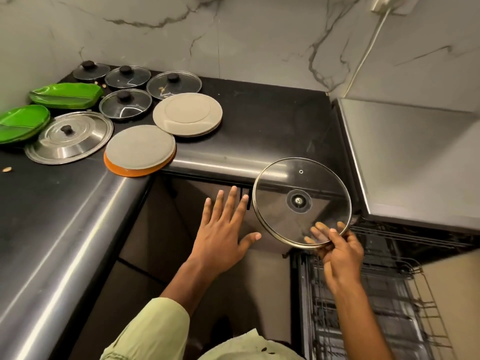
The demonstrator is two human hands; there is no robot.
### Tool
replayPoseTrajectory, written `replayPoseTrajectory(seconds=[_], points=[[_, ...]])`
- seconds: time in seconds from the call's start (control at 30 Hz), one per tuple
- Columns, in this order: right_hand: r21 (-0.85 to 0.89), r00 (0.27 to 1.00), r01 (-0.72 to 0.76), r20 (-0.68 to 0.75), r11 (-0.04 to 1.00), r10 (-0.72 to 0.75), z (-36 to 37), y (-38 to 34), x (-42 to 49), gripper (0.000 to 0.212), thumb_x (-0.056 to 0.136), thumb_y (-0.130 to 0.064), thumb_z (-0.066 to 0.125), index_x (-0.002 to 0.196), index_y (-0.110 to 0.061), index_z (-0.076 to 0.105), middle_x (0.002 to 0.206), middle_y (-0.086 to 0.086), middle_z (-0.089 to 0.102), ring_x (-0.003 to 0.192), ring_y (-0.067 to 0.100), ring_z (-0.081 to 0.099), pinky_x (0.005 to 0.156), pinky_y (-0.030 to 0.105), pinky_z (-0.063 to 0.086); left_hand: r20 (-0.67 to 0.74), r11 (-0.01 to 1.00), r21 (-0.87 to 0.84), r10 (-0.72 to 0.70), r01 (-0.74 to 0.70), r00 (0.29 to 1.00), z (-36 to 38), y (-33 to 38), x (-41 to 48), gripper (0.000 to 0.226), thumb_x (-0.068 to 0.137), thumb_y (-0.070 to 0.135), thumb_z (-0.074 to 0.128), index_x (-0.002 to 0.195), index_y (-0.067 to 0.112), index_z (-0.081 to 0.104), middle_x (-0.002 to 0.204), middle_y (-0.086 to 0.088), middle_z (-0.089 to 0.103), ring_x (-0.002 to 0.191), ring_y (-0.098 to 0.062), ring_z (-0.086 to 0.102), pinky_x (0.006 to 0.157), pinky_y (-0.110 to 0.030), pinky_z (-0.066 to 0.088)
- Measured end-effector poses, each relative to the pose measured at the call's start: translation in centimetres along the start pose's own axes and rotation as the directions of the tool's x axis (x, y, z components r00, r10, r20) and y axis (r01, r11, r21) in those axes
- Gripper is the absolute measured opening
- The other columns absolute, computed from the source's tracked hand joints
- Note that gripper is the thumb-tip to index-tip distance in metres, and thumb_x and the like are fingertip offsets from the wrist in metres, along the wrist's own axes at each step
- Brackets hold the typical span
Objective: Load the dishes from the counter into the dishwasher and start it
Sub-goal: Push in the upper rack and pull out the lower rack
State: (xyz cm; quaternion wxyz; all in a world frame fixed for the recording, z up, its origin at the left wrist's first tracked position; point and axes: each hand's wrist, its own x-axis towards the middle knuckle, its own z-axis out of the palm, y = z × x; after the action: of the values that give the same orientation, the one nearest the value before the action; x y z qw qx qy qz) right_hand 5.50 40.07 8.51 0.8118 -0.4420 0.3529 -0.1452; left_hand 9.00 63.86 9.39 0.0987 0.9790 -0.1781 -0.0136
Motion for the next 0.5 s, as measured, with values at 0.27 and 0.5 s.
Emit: replayPoseTrajectory(seconds=[0.27,0.5], points=[[-0.011,1.000,-0.009,0.010,1.000,0.009,-9.3,-2.3,-2.8,0.029,0.100,0.002,0.043,0.125,-0.013,0.043,0.100,0.022,0.067,0.079,0.025,0.073,0.059,0.041,0.061,0.001,1.000,0.011,-0.007,0.007,1.000,2.2,8.5,-5.8,0.086,0.087,0.078,0.014,0.154,0.031,-0.013,0.163,0.000,-0.021,0.148,-0.025,-0.024,0.117,-0.043,-0.020],[-0.041,0.996,-0.088,-0.018,0.995,0.087,-18.0,-2.6,-6.3,0.036,0.098,0.001,0.049,0.131,-0.012,0.044,0.109,0.021,0.067,0.090,0.027,0.072,0.067,0.041,0.062,0.067,0.999,0.019,-0.043,0.042,0.997,5.3,14.4,-13.3,0.085,0.092,0.075,0.026,0.152,0.032,-0.016,0.162,0.000,-0.023,0.148,-0.026,-0.025,0.117,-0.044,-0.019]])
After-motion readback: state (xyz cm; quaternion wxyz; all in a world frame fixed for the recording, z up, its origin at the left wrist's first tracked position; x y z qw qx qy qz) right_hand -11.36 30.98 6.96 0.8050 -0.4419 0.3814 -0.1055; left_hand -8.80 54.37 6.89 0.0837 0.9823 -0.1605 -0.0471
